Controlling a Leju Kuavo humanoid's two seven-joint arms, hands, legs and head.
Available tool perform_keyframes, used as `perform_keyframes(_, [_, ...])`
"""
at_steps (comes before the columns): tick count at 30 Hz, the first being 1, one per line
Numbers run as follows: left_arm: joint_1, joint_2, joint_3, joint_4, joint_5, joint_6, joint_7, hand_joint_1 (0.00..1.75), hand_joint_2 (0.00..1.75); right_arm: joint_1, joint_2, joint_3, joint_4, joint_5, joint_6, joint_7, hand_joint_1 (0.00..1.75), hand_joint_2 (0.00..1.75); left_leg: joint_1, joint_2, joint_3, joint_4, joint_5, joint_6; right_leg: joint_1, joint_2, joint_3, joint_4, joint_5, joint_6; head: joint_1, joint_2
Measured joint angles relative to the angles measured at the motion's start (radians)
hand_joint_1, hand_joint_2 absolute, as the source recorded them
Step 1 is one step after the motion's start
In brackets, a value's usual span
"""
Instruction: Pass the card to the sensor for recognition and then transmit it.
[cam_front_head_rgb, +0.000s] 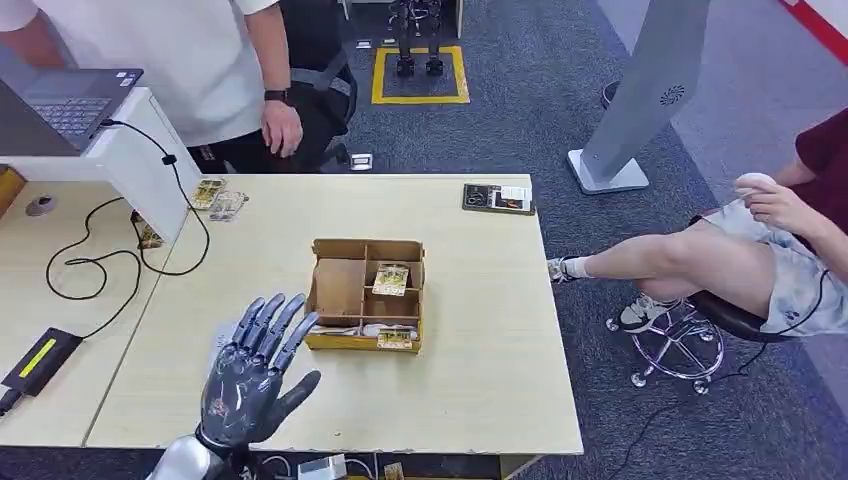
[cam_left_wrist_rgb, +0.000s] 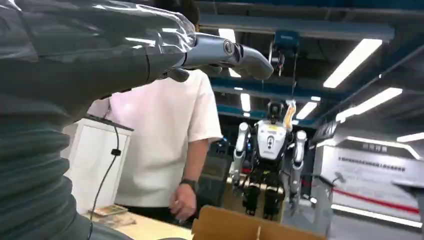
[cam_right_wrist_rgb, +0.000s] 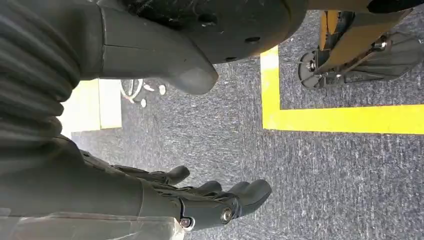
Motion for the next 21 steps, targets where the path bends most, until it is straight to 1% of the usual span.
perform_keyframes(4, [-0.045, -0.005, -0.03, 0.031, -0.05, -0.073, 0.094, 0.0, 1.75, 0.0, 0.0, 0.004, 0.002, 0.001, -0.001, 0.01, 0.0, 1.75, 0.0, 0.0, 0.0, 0.0, 0.0, 0.0, 0.0, 0.0, 0.0, 0.0, 0.0, 0.0, 0.0, 0.0])
perform_keyframes(7, [-0.088, -0.016, -0.05, 0.064, -0.093, -0.122, 0.139, 0.0, 1.75, -0.001, 0.0, 0.01, 0.003, 0.006, 0.0, 0.012, 0.0, 1.75, 0.0, 0.0, 0.0, 0.0, 0.001, 0.0, 0.0, 0.0, 0.0, 0.0, 0.0, 0.0, 0.0, 0.0])
perform_keyframes(9, [-0.106, -0.019, -0.06, 0.076, -0.105, -0.135, 0.151, 0.0, 1.75, -0.001, 0.0, 0.011, 0.004, 0.006, 0.0, 0.013, 0.0, 1.75, 0.0, 0.0, 0.0, 0.0, 0.001, 0.0, 0.0, 0.0, 0.0, 0.0, 0.0, 0.0, 0.0, 0.0])
perform_keyframes(14, [-0.13, -0.025, -0.073, 0.097, -0.112, -0.144, 0.155, 0.0, 1.75, -0.001, 0.0, 0.015, 0.005, 0.006, 0.0, 0.013, 0.0, 1.75, 0.0, 0.0, 0.0, 0.0, 0.001, 0.0, 0.0, 0.0, 0.0, 0.0, 0.0, 0.0, 0.0, 0.0])
perform_keyframes(18, [-0.143, -0.025, -0.082, 0.112, -0.125, -0.163, 0.175, 0.0, 1.75, -0.001, 0.0, 0.017, 0.005, 0.006, -0.001, 0.019, 0.0, 1.75, 0.0, 0.0, 0.0, 0.0, 0.001, 0.0, 0.0, 0.0, 0.0, 0.0, 0.0, 0.0, 0.0, 0.0])
perform_keyframes(21, [-0.156, -0.034, -0.085, 0.128, -0.134, -0.188, 0.212, 0.0, 1.75, -0.001, 0.0, 0.019, 0.005, 0.006, 0.0, 0.026, 0.0, 1.75, 0.0, 0.0, 0.0, 0.0, 0.001, 0.0, 0.0, 0.0, 0.0, 0.0, 0.0, 0.0, 0.0, 0.0])
